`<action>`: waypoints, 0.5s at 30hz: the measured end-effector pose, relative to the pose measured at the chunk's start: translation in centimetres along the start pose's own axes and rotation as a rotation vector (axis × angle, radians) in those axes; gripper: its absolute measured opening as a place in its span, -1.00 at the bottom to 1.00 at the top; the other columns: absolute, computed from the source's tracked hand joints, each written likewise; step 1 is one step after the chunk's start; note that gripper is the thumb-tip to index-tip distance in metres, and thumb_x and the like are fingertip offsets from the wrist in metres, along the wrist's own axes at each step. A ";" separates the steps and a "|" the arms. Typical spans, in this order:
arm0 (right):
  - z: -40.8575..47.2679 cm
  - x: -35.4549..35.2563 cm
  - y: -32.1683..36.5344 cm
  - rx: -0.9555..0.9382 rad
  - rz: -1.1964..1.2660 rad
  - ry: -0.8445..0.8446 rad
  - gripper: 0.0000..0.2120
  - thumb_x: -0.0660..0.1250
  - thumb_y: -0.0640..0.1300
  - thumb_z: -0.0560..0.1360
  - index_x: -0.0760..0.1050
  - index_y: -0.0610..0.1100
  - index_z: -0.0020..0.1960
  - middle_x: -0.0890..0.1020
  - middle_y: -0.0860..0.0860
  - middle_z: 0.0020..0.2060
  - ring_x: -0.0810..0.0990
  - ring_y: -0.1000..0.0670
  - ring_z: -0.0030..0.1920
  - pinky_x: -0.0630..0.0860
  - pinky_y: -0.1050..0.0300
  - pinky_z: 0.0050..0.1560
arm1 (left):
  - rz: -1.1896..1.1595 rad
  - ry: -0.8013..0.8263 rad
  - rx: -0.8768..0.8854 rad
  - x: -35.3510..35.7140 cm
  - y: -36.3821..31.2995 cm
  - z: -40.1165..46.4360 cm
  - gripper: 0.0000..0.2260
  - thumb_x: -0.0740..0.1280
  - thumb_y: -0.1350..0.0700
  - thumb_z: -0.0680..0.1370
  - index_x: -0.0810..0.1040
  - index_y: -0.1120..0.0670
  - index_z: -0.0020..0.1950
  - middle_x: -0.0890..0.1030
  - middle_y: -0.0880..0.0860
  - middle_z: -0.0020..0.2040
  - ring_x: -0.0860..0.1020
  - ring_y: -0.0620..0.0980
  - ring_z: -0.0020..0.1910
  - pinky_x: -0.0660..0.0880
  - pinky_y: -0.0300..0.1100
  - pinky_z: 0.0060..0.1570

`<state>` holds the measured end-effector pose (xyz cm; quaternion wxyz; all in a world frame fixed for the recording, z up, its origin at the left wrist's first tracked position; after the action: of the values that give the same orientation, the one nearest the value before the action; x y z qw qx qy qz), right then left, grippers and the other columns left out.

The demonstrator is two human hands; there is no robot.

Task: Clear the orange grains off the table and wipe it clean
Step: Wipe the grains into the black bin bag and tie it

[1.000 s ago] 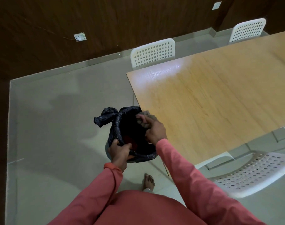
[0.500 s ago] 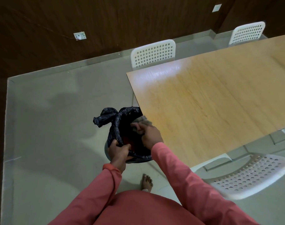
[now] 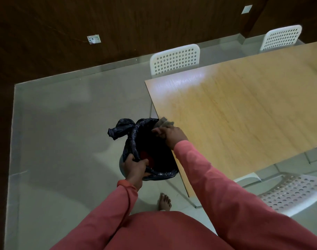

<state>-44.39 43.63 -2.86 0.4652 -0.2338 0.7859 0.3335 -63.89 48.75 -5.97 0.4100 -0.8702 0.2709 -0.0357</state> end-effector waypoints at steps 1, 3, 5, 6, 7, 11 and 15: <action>-0.5 0.3 0.3 0.007 0.118 0.051 -0.56 0.21 -0.28 0.59 0.46 0.03 0.42 0.58 -0.13 0.26 0.61 -0.20 0.16 0.56 -0.01 0.08 | -0.006 0.004 -0.002 0.1 0.0 -0.1 -0.79 0.36 0.40 0.45 0.42 0.22 0.00 0.55 0.12 -0.13 0.58 0.06 -0.25 0.64 -0.01 -0.28; -1.8 0.6 0.2 0.059 0.395 0.146 -0.42 0.15 -0.44 0.48 0.53 0.06 0.34 0.66 -0.11 0.07 0.68 -0.24 0.00 0.64 -0.02 -0.12 | -0.018 0.011 -0.008 0.1 0.0 0.1 -0.79 0.35 0.40 0.45 0.43 0.22 0.01 0.55 0.11 -0.13 0.58 0.06 -0.23 0.64 -0.01 -0.27; -3.0 0.1 -0.5 0.033 0.430 0.096 -0.41 0.16 -0.45 0.45 0.55 0.05 0.31 0.65 -0.05 0.06 0.68 -0.23 0.02 0.62 -0.02 -0.10 | -0.013 0.011 -0.010 0.1 0.1 0.1 -0.80 0.34 0.40 0.45 0.43 0.24 0.01 0.55 0.11 -0.13 0.57 0.05 -0.22 0.64 -0.03 -0.30; -3.5 -0.7 -0.9 -0.004 0.335 0.019 -0.48 0.22 -0.38 0.49 0.55 0.04 0.33 0.63 -0.03 0.15 0.65 -0.20 0.09 0.58 0.02 -0.01 | -0.012 0.008 -0.007 0.0 0.1 0.3 -0.80 0.34 0.40 0.44 0.43 0.24 0.01 0.54 0.12 -0.11 0.58 0.06 -0.21 0.64 -0.04 -0.31; -3.9 -1.3 -2.0 -0.015 0.216 -0.076 -0.55 0.26 -0.29 0.53 0.53 0.02 0.36 0.59 -0.03 0.25 0.62 -0.20 0.15 0.53 0.03 0.07 | -0.009 0.007 -0.008 0.1 0.3 0.4 -0.80 0.35 0.39 0.44 0.44 0.25 0.02 0.55 0.15 -0.08 0.58 0.08 -0.19 0.64 -0.04 -0.32; -6.0 -0.3 -7.8 0.209 -0.012 -0.181 -0.45 0.18 -0.22 0.61 0.21 -0.04 0.58 0.32 -0.12 0.53 0.37 -0.25 0.42 0.33 -0.12 0.40 | 0.023 0.003 -0.011 0.1 0.7 0.8 -0.75 0.35 0.39 0.43 0.45 0.24 0.08 0.55 0.19 0.01 0.58 0.11 -0.15 0.62 -0.09 -0.37; -8.0 3.7 -9.4 0.257 -0.052 -0.092 -0.25 0.16 -0.21 0.58 -0.17 -0.17 0.64 -0.02 -0.14 0.63 -0.12 -0.16 0.62 -0.15 -0.16 0.59 | 0.051 -0.006 -0.006 0.1 1.1 1.2 -0.76 0.36 0.38 0.39 0.46 0.22 0.02 0.51 0.21 0.09 0.58 0.15 -0.11 0.62 -0.08 -0.37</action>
<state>-44.37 31.18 -6.30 0.5353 -0.1768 0.7938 0.2282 -63.94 48.97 -7.56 0.4090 -0.8643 0.2918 -0.0219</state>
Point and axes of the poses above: each hand's wrist, its own z-axis towards the middle knuckle, its own x-axis out of the palm, y = z × x, the point moved 8 cm from there along z, towards the middle knuckle
